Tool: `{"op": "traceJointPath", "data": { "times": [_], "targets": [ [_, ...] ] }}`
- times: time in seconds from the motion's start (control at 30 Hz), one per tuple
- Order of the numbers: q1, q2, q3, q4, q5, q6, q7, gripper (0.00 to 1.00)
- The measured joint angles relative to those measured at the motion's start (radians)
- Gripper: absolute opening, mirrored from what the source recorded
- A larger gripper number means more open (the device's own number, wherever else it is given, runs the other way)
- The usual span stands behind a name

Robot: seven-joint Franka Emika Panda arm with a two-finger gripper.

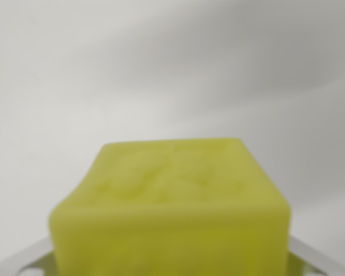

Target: Pick yellow cube

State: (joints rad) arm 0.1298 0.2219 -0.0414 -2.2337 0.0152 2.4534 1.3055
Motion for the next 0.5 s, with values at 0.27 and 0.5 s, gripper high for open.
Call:
{"op": "traceJointPath", "data": {
  "times": [0.27,0.5],
  "targets": [
    [0.0,-0.038,0.0,0.009,-0.003,-0.047,0.002,0.0],
    [0.0,-0.069,0.0,0.019,-0.005,-0.088,0.004,0.0]
  ]
}}
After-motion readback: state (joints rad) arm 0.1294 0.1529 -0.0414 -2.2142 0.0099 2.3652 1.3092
